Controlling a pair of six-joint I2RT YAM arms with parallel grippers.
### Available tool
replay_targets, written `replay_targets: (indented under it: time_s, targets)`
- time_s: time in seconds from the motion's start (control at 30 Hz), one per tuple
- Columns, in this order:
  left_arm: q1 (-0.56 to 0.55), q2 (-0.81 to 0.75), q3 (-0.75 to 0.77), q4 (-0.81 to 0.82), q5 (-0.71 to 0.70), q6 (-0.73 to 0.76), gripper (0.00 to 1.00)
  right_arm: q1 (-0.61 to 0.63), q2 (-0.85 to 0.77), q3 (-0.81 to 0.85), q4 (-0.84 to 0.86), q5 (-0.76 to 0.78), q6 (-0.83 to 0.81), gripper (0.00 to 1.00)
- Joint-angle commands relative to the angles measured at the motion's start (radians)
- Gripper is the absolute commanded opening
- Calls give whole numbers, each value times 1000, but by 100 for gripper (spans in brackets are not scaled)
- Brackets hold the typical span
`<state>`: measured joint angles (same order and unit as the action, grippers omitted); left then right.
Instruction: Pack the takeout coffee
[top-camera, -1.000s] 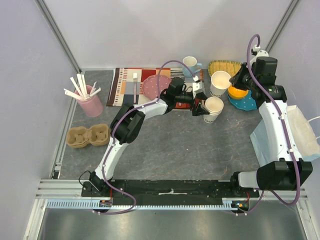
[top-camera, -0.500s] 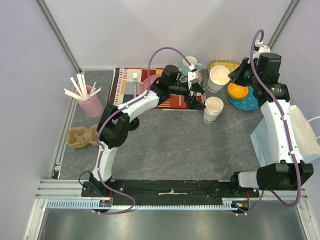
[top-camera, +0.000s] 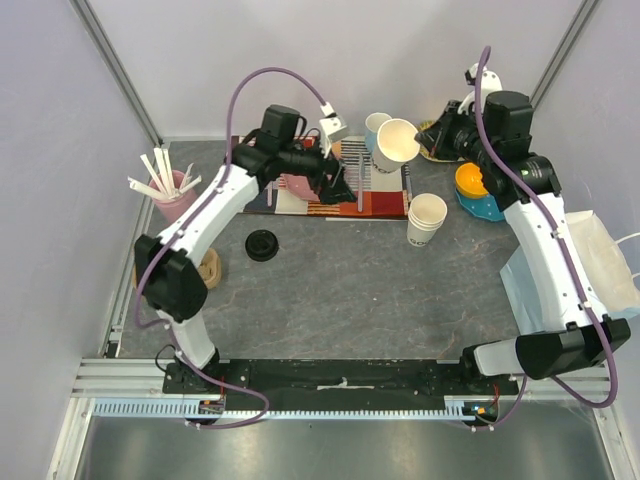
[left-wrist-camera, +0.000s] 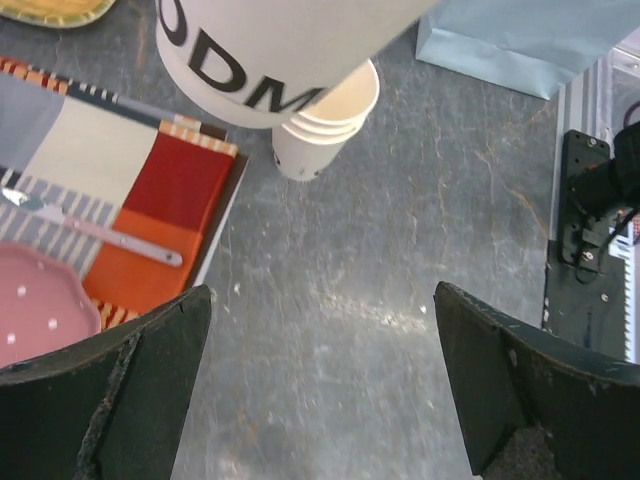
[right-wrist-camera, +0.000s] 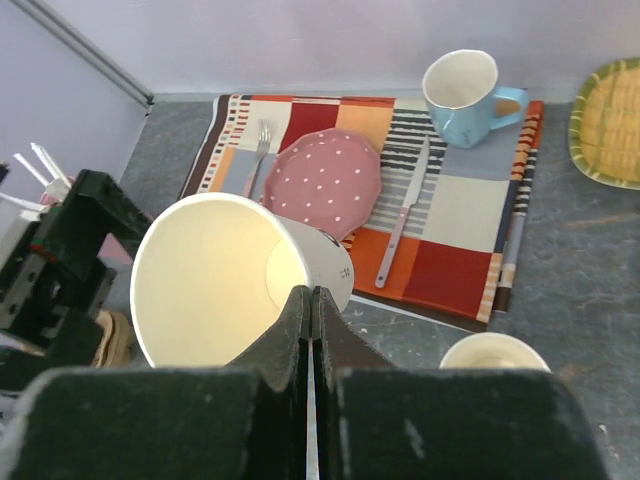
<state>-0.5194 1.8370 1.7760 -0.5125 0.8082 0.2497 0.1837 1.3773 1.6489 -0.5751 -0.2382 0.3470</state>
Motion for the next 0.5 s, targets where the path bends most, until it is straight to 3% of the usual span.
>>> replay_targets:
  time_s: [0.0,0.23,0.47]
  targets:
    - [33,-140,-64,-207,-20,75,99,45,20,46,40,11,27,0]
    - [143,-258,-252,-304,-43,128,97,157,34,-18,46,95,27,0]
    - [251,-220,-334,-320,-196,259,84,316,54,-305,216,116,47,0]
